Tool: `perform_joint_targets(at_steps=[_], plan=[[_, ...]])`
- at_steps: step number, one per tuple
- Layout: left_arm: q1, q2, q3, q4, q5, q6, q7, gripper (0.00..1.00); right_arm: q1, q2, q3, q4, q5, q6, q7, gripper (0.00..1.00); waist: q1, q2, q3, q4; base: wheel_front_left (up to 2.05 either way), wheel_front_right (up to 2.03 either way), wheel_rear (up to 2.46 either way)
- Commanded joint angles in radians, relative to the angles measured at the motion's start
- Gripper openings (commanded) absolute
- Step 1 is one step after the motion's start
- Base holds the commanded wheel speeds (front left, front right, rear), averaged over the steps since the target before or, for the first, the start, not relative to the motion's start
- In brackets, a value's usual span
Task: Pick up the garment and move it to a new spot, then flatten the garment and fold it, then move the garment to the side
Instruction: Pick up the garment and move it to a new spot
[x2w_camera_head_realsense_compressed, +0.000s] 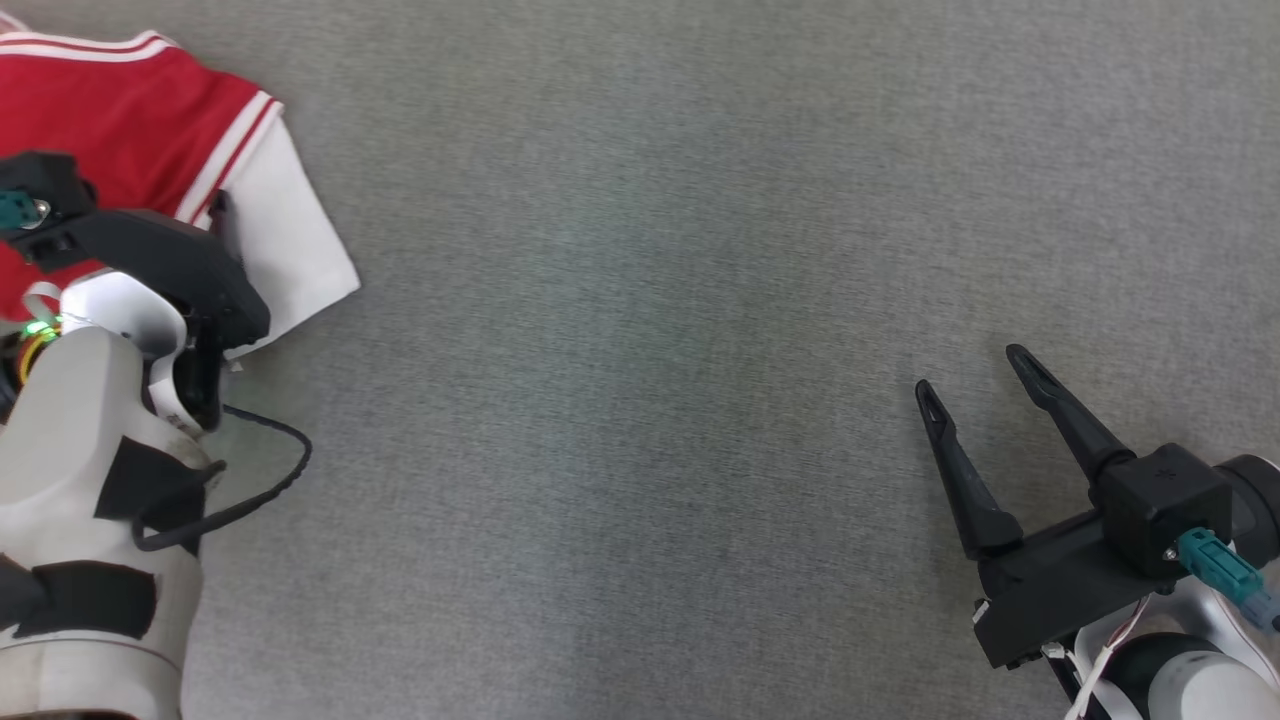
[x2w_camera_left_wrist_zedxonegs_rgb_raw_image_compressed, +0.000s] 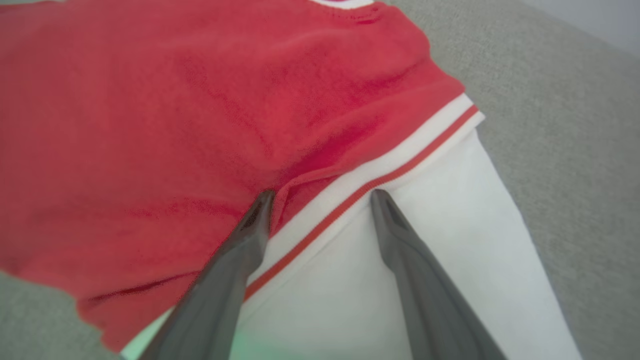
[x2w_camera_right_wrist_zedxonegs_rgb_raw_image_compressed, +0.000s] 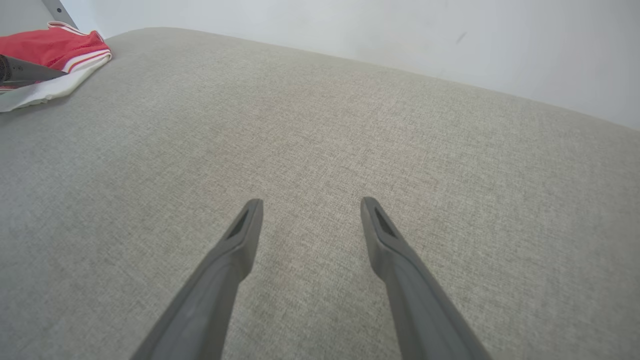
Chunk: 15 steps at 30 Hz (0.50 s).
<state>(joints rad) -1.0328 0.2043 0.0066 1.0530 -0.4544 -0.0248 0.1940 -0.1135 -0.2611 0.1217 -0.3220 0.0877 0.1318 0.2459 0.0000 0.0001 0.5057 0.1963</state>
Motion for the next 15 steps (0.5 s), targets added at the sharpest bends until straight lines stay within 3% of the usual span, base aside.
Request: perform_joint_targets(at_steps=[1,2,15], plan=[[-0.002,-0.007,-0.014,0.021,0.018,-0.002,-0.005,0.23,-0.001,0.004,0.003,0.003,0.008,-0.002,-0.006,1.0,0.0,-0.0001,0.021,-0.031,0.0,0.0,0.0],[-0.002,-0.007,-0.017,0.027,0.012,-0.009,-0.014,0.0,-0.003,0.006,0.005,0.006,0.009,-0.002,-0.009,1.0,0.0,-0.0001,0.017,-0.032,0.0,0.0,0.0],[-0.066,0.102,-0.066,-0.026,0.051,-0.076,-0.113,0.0,-0.049,0.083,0.02,0.147,0.029,-0.002,-0.1,1.0,0.0,-0.0001,-0.153,-0.046,0.0,0.0,0.0]])
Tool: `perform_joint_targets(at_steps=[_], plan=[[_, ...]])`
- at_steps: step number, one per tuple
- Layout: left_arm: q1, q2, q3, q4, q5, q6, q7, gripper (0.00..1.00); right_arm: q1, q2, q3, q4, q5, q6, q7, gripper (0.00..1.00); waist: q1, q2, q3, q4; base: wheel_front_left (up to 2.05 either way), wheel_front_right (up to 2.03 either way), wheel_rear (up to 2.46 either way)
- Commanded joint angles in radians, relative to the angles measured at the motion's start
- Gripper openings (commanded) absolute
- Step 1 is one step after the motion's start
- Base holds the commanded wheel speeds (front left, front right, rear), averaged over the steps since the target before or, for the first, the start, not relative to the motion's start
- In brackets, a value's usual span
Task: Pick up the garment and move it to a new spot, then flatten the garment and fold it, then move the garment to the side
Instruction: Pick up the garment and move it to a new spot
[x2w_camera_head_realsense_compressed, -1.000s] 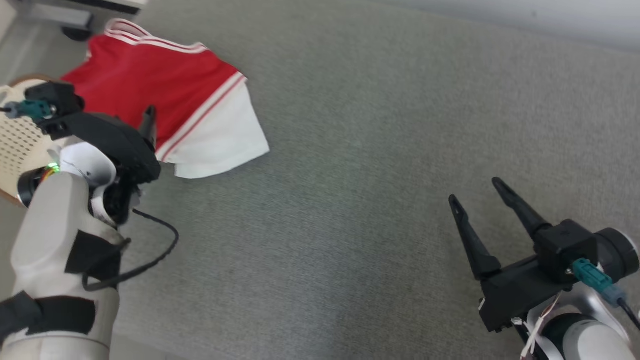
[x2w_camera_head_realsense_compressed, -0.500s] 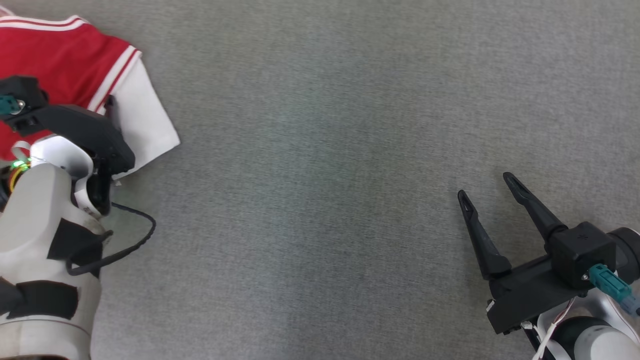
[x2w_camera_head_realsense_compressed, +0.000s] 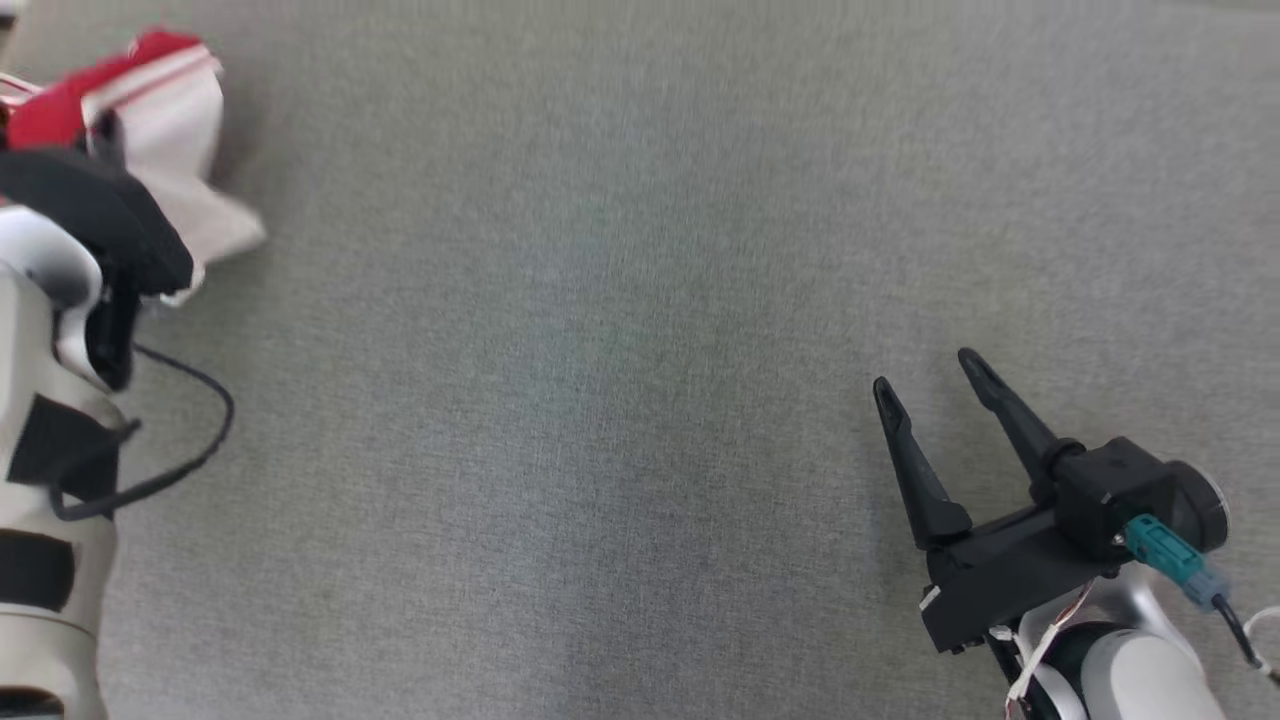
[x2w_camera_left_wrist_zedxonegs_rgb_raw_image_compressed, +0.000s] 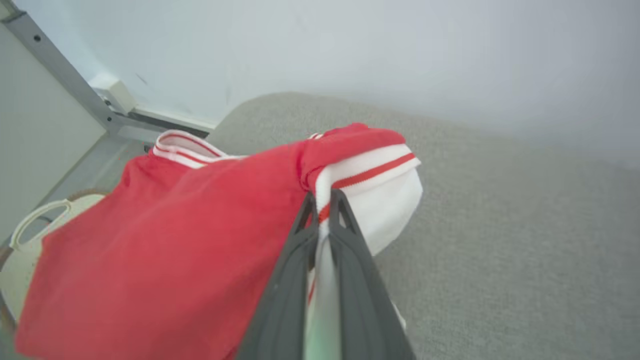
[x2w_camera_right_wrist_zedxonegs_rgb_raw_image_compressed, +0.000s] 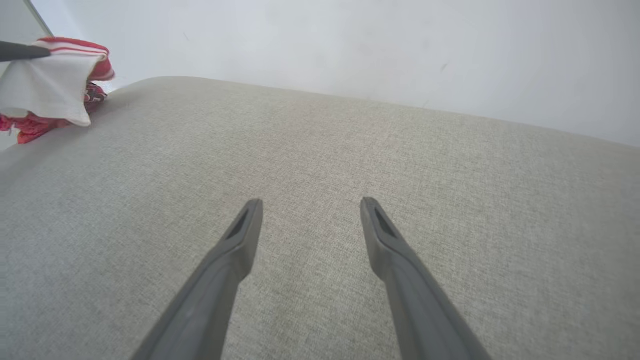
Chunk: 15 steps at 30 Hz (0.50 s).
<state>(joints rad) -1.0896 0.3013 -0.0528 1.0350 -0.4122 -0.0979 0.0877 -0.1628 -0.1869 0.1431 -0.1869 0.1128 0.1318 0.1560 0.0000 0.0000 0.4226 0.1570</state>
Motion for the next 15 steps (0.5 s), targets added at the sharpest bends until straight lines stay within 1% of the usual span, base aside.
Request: perform_joint_targets(at_steps=[1,2,6,7,9,12,15], plan=[[-0.012,0.013,-0.025,-0.02,0.023,-0.009,-0.009,0.0,-0.002,0.017,-0.004,0.033,0.009,-0.002,-0.024,1.0,0.0,0.0,-0.094,-0.009,0.0,0.0,0.0],[-0.026,0.013,-0.037,-0.052,0.019,-0.017,-0.019,0.0,-0.003,0.041,-0.019,0.067,0.016,-0.002,-0.051,1.0,0.0,0.0,-0.139,-0.014,0.0,0.0,0.0],[-0.046,0.012,-0.095,-0.124,0.031,-0.03,-0.01,0.0,0.005,0.08,-0.044,0.135,0.02,-0.002,-0.102,1.0,0.0,0.0,-0.235,-0.034,0.0,0.0,0.0],[-0.046,0.012,-0.095,-0.124,0.031,-0.03,-0.01,0.0,0.005,0.08,-0.044,0.135,0.02,-0.002,-0.102,1.0,0.0,0.0,-0.235,-0.034,0.0,0.0,0.0],[-0.048,0.017,-0.133,-0.174,0.037,-0.033,-0.013,0.0,0.015,0.094,-0.056,0.162,0.023,-0.002,-0.12,1.0,0.0,0.0,-0.276,-0.048,0.0,0.0,0.0],[-0.03,0.001,-0.195,-0.263,0.006,-0.032,0.005,0.0,0.034,0.111,-0.074,0.196,0.023,-0.002,-0.141,1.0,0.0,0.0,-0.339,-0.085,0.0,0.0,0.0],[-0.006,0.007,-0.245,-0.365,-0.019,-0.032,0.015,0.0,0.048,0.12,-0.094,0.211,0.019,-0.002,-0.148,1.0,0.0,0.0,-0.384,-0.134,0.0,0.0,0.0]])
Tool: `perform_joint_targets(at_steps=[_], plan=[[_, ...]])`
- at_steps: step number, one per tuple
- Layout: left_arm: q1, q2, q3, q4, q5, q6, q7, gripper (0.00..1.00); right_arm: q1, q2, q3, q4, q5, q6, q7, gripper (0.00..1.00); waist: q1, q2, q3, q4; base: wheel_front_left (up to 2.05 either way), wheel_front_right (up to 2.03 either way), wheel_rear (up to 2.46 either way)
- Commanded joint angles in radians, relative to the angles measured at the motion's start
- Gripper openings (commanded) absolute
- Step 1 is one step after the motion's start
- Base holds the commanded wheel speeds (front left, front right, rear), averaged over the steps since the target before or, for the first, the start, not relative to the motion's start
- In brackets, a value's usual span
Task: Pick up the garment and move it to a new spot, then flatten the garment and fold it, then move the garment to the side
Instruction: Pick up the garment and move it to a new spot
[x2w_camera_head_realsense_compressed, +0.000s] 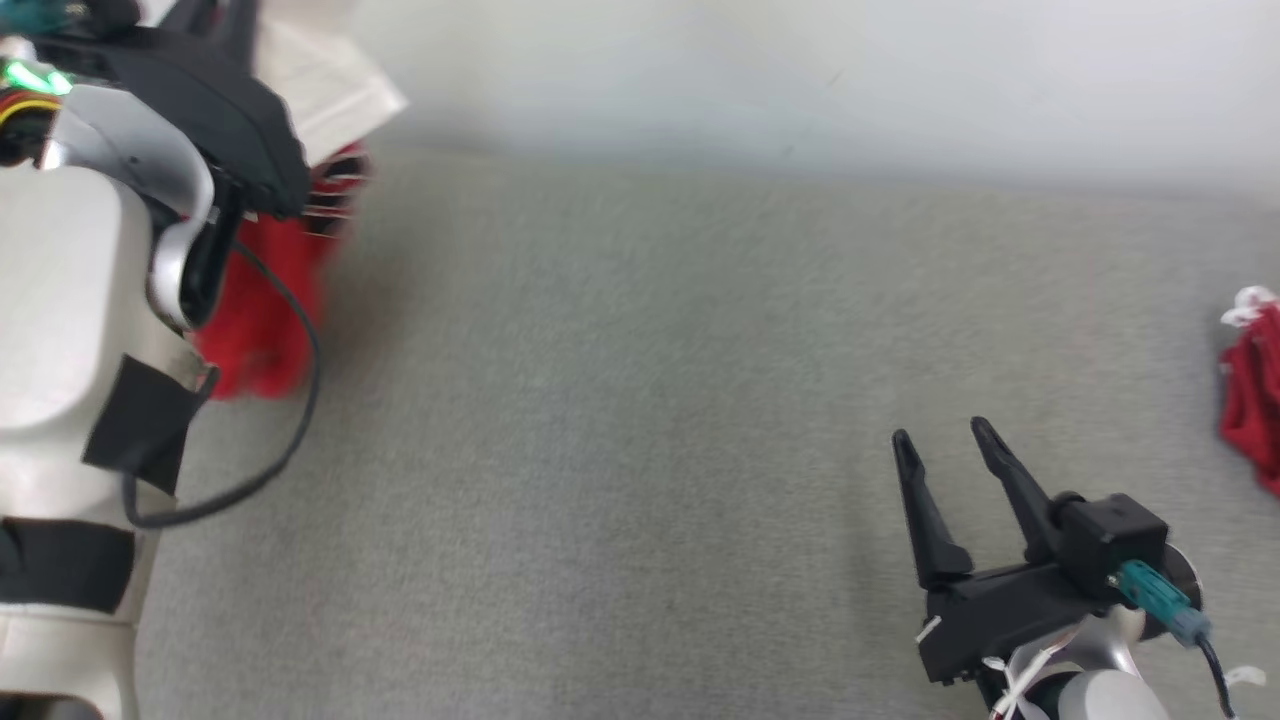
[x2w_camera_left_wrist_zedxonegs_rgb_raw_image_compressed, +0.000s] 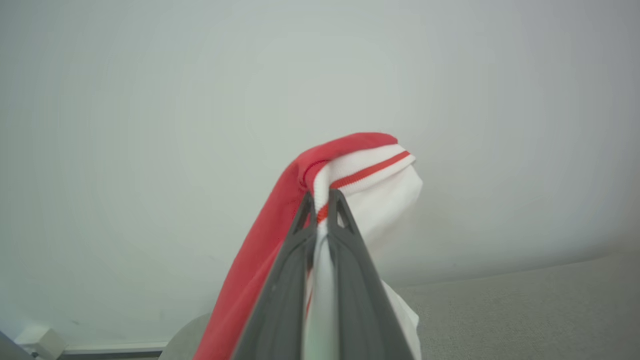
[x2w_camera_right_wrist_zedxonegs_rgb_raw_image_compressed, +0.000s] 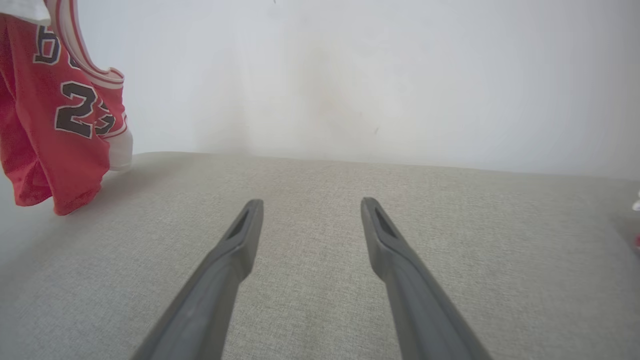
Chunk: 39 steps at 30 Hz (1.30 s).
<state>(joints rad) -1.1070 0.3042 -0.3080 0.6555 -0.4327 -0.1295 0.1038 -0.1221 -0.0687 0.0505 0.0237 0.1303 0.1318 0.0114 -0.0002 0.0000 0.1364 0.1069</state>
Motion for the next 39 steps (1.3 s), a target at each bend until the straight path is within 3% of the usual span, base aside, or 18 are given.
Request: perform_joint_targets(at_steps=[1,4,9,19,28,34,35,36,37,38,39], plan=[[0.019,0.013,-0.016,-0.024,0.009,0.0,0.001,0.0,0.013,0.005,-0.006,0.001,-0.002,-0.002,-0.003,1.0,0.0002,0.0,-0.107,-0.103,0.0,0.0,0.0],[0.043,0.009,-0.071,-0.133,-0.002,0.0,0.01,0.0,0.031,0.008,-0.024,-0.006,-0.014,-0.002,0.004,1.0,0.0002,0.0,-0.123,-0.162,0.0,0.0,0.0],[0.077,-0.016,-0.079,-0.283,-0.035,0.009,0.017,0.0,0.036,0.011,-0.035,-0.024,-0.029,-0.002,0.019,1.0,0.0002,0.0,-0.123,-0.273,0.0,0.0,0.0],[0.179,-0.12,-0.115,-0.451,-0.054,0.099,0.017,0.0,0.039,0.015,-0.037,-0.05,-0.019,-0.002,0.028,1.0,0.0002,0.0,-0.057,-0.433,0.0,0.0,0.0],[0.371,-0.098,-0.179,-0.332,-0.015,0.129,-0.019,0.0,0.022,0.019,-0.006,-0.041,0.005,-0.002,0.01,1.0,0.0002,0.0,0.024,-0.448,0.0,0.0,0.0],[0.505,-0.133,-0.211,-0.203,-0.045,0.116,-0.085,0.0,0.007,0.019,0.009,-0.021,0.005,-0.002,0.003,1.0,0.0002,0.0,0.04,-0.405,0.0,0.0,0.0],[0.523,-0.143,-0.219,-0.182,-0.052,0.11,-0.097,0.3,0.003,0.019,0.006,-0.019,0.004,-0.002,0.002,1.0,0.0002,0.0,0.038,-0.394,0.0,0.0,0.0],[0.523,-0.143,-0.219,-0.182,-0.052,0.11,-0.097,0.3,0.003,0.019,0.006,-0.019,0.004,-0.002,0.002,1.0,0.0002,0.0,0.038,-0.394,0.0,0.0,0.0],[0.539,-0.151,-0.22,-0.162,-0.054,0.108,-0.115,0.78,-0.001,0.018,0.009,-0.015,0.003,-0.002,0.002,1.0,0.0002,0.0,0.034,-0.386,0.0,0.0,0.0],[0.551,-0.16,-0.222,-0.146,-0.06,0.105,-0.129,1.0,0.0,0.019,0.01,-0.012,0.002,-0.002,0.002,1.0,0.0002,0.0,0.028,-0.376,0.0,0.0,0.0],[0.567,-0.171,-0.215,-0.13,-0.082,0.102,-0.139,1.0,0.002,0.019,0.013,-0.008,0.001,-0.002,0.004,1.0,0.0002,0.0,0.022,-0.367,0.0,0.0,0.0]])
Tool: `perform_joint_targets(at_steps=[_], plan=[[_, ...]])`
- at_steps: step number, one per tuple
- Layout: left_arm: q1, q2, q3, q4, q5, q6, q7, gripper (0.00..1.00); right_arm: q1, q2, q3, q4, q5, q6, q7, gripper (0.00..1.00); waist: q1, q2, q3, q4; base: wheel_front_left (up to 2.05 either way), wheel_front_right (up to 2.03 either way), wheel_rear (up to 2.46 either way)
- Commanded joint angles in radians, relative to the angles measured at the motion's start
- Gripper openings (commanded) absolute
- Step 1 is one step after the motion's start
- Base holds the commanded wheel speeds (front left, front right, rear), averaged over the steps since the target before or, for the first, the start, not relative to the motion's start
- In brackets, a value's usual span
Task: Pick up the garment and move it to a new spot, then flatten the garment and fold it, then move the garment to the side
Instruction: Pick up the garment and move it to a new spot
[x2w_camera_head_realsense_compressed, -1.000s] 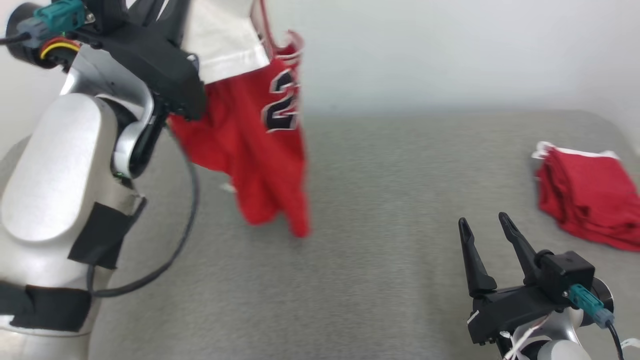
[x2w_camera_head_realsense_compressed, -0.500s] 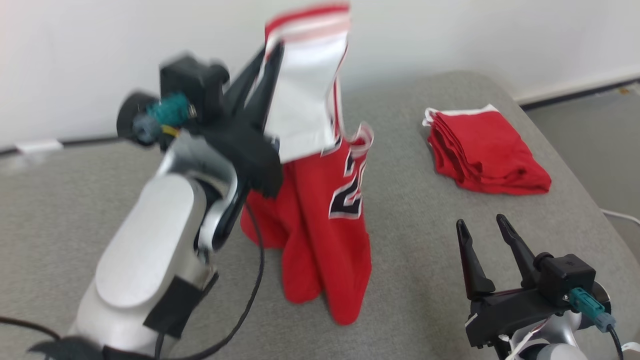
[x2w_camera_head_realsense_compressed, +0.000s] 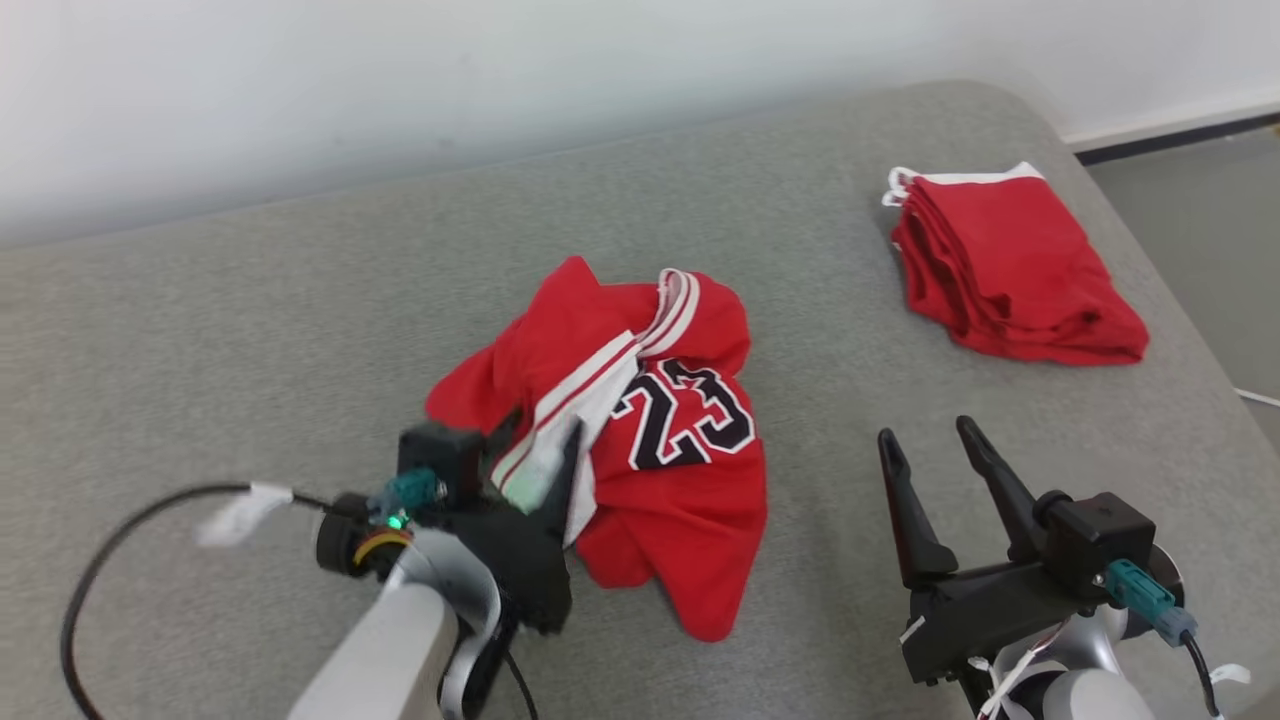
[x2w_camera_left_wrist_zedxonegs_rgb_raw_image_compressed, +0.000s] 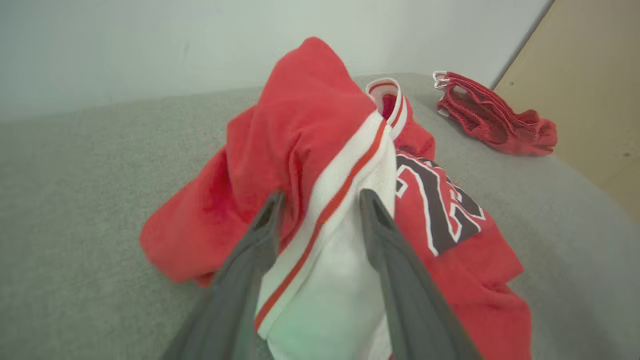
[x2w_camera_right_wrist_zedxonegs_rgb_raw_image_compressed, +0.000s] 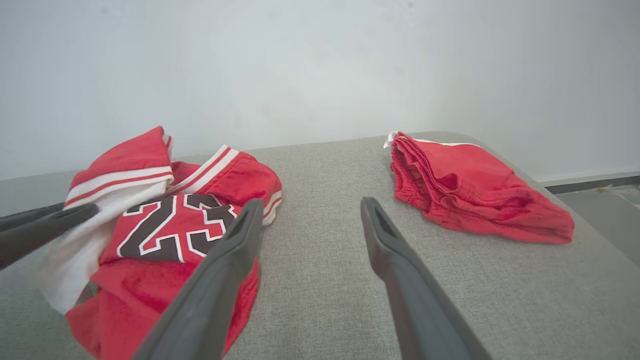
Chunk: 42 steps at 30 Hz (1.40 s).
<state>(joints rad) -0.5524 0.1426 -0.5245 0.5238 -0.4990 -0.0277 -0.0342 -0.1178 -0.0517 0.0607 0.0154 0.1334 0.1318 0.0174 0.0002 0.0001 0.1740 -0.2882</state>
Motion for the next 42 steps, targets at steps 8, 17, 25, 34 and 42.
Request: perform_joint_targets(at_steps=[8,17,25,34,42], plan=[[0.102,0.001,0.109,-0.032,-0.078,0.012,-0.198,1.0,0.026,0.002,-0.014,0.028,-0.005,-0.002,0.004,1.0,-0.0002,-0.0001,-0.102,0.095,0.0,0.0,0.0],[0.368,0.045,0.322,-0.415,0.072,0.067,-0.231,1.0,0.06,-0.016,-0.03,0.083,0.018,-0.002,-0.063,1.0,-0.0002,-0.0001,-0.172,0.177,0.0,0.0,0.0],[0.625,0.039,0.429,-0.528,0.243,0.051,-0.231,1.0,0.074,-0.049,0.004,0.148,0.022,-0.002,-0.158,1.0,-0.0002,-0.0001,-0.2,0.22,0.0,0.0,0.0],[0.741,0.028,0.489,-0.434,0.291,0.039,-0.232,1.0,0.109,-0.056,-0.026,0.209,0.008,-0.002,-0.185,1.0,-0.0002,-0.0001,-0.222,0.248,0.0,0.0,0.0],[0.756,0.009,0.546,-0.389,0.278,0.015,-0.232,1.0,0.137,-0.03,-0.099,0.25,-0.027,-0.002,-0.151,1.0,-0.0002,-0.0001,-0.232,0.251,0.0,0.0,0.0]])
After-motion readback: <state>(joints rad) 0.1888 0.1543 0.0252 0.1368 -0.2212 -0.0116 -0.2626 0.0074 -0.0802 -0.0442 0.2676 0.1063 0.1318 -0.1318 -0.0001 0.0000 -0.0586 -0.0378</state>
